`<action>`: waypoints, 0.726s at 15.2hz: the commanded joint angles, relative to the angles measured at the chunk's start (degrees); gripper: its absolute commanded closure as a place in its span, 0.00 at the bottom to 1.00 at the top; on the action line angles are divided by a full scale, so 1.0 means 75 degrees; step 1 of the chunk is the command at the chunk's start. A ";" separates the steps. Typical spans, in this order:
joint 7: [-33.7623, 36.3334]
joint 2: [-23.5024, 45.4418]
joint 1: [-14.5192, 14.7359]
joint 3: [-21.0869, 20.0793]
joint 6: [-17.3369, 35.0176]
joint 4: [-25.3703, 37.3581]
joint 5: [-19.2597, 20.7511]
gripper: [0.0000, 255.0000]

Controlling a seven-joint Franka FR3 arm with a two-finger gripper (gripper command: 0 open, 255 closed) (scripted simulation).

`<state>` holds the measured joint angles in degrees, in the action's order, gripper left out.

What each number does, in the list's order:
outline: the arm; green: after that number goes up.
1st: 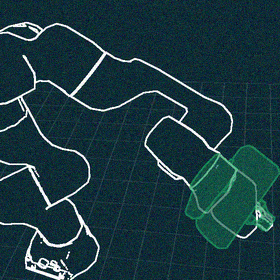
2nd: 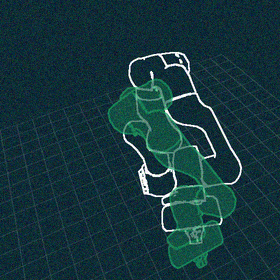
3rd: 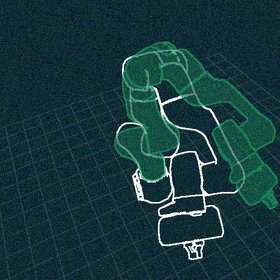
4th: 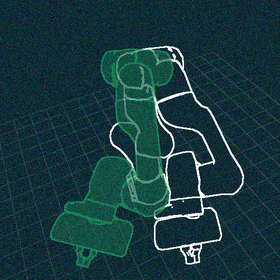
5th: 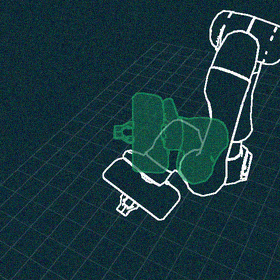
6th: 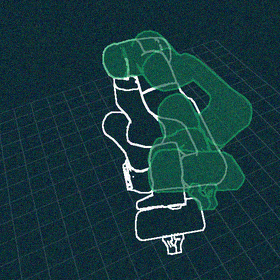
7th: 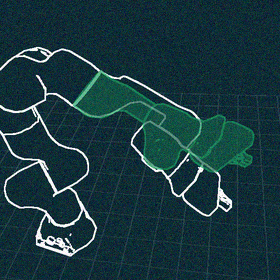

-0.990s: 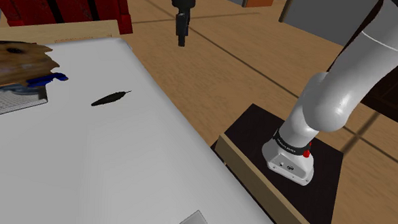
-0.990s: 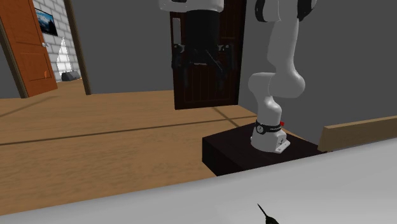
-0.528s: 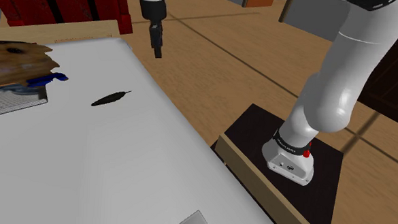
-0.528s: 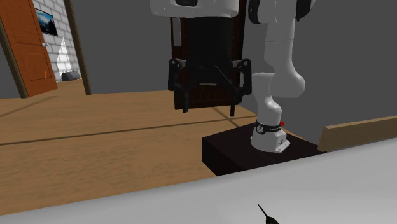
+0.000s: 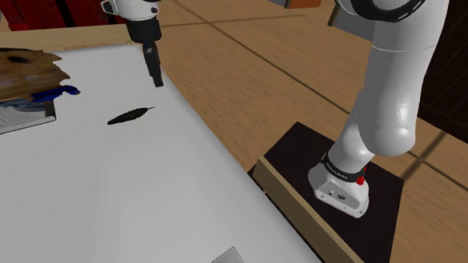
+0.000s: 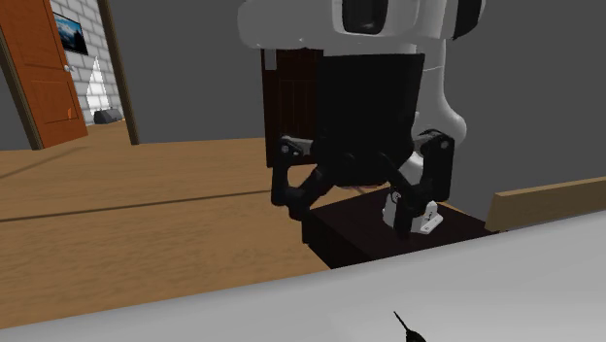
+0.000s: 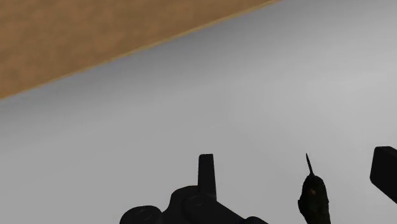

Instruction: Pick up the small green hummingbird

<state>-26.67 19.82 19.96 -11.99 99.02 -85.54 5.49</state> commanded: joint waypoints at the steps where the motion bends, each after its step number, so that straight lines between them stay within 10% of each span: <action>1: -0.0143 0.0510 0.0201 -0.0118 -0.0168 0.0590 0.0112 0.00; 11: -0.0622 0.2156 0.0961 -0.0421 -0.0461 0.2249 0.0517 0.00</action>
<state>-31.25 35.71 27.17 -15.16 94.92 -68.30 9.28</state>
